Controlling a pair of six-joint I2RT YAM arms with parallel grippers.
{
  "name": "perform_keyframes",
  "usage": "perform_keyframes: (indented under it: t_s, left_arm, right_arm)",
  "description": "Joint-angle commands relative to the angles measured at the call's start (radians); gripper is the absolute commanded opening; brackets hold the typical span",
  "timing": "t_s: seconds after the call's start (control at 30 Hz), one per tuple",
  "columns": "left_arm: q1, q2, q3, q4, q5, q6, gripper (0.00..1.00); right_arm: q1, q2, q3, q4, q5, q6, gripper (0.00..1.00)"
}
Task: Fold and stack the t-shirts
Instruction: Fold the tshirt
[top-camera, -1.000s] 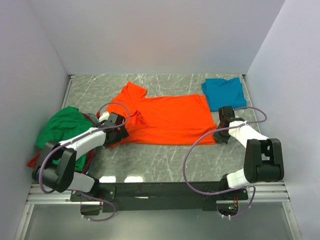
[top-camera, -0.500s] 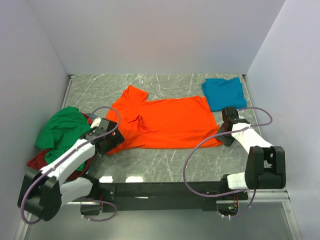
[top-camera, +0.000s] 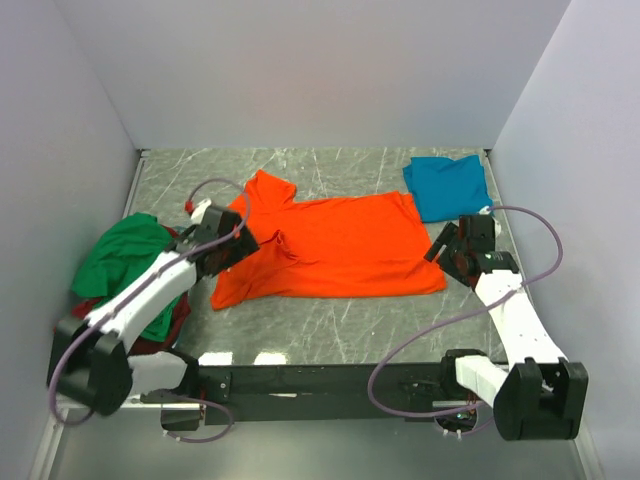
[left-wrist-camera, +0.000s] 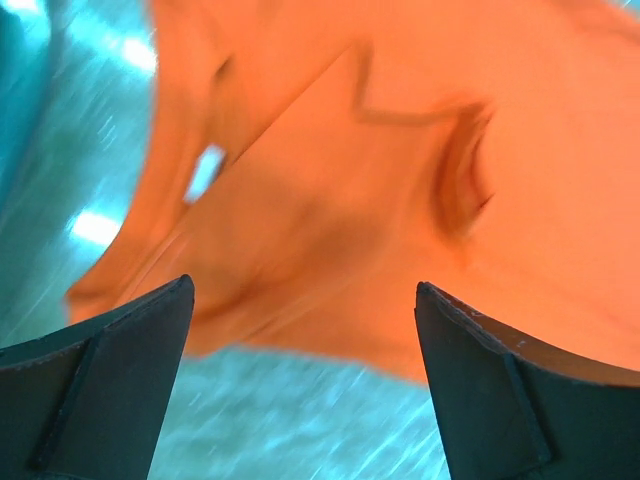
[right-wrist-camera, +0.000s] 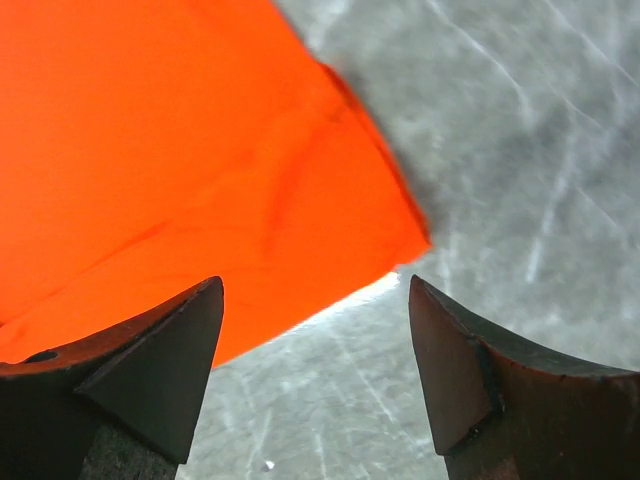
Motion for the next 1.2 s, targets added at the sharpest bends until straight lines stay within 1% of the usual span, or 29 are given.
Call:
perform_keyframes:
  t_s: [0.0, 0.03, 0.07, 0.1, 0.17, 0.27, 0.43, 0.47, 0.53, 0.67, 0.87, 0.97, 1.0, 1.07, 1.1, 1.17]
  left_arm:
    - [0.005, 0.135, 0.128, 0.101, 0.003, 0.057, 0.94]
    - [0.003, 0.169, 0.151, 0.105, -0.001, 0.061, 0.9]
    - [0.005, 0.235, 0.173, 0.098, -0.006, 0.059, 0.88]
    - [0.005, 0.269, 0.218, 0.093, -0.007, 0.059, 0.85]
    - [0.005, 0.353, 0.271, 0.087, -0.015, 0.055, 0.84]
    - [0.005, 0.445, 0.325, 0.084, -0.01, 0.053, 0.78]
    - [0.008, 0.534, 0.375, 0.069, -0.023, 0.041, 0.66]
    - [0.009, 0.56, 0.392, 0.06, -0.03, 0.035, 0.61]
    - [0.011, 0.596, 0.403, 0.059, -0.03, 0.03, 0.59]
    - [0.017, 0.643, 0.428, 0.058, -0.029, 0.024, 0.54]
    - [0.023, 0.693, 0.457, 0.046, -0.064, 0.022, 0.51]
    - [0.031, 0.706, 0.46, 0.067, -0.056, 0.028, 0.47]
    - [0.032, 0.709, 0.46, 0.072, -0.052, 0.031, 0.44]
    - [0.032, 0.714, 0.463, 0.079, -0.047, 0.031, 0.42]
    - [0.034, 0.714, 0.463, 0.082, -0.049, 0.033, 0.38]
    - [0.034, 0.714, 0.47, 0.081, -0.05, 0.035, 0.34]
  right_arm:
    - [0.006, -0.059, -0.007, 0.058, -0.081, -0.043, 0.81]
    - [0.006, -0.076, -0.014, 0.063, -0.108, -0.046, 0.81]
    - [0.006, -0.082, -0.017, 0.065, -0.11, -0.046, 0.81]
    - [0.008, -0.087, -0.019, 0.066, -0.11, -0.045, 0.81]
    - [0.008, -0.09, -0.02, 0.068, -0.118, -0.046, 0.81]
    - [0.008, -0.079, -0.022, 0.071, -0.133, -0.049, 0.8]
    - [0.008, -0.058, -0.033, 0.089, -0.158, -0.052, 0.81]
    - [0.008, -0.055, -0.033, 0.095, -0.161, -0.052, 0.81]
    - [0.008, -0.046, -0.036, 0.097, -0.162, -0.052, 0.81]
    - [0.008, -0.038, -0.039, 0.107, -0.175, -0.057, 0.81]
    - [0.008, -0.041, -0.04, 0.112, -0.172, -0.057, 0.81]
    - [0.008, -0.039, -0.042, 0.112, -0.17, -0.056, 0.8]
    - [0.008, -0.036, -0.042, 0.114, -0.17, -0.056, 0.8]
    - [0.008, -0.036, -0.043, 0.114, -0.169, -0.057, 0.8]
    - [0.008, -0.033, -0.042, 0.114, -0.169, -0.056, 0.8]
    - [0.008, -0.033, -0.042, 0.115, -0.169, -0.054, 0.8]
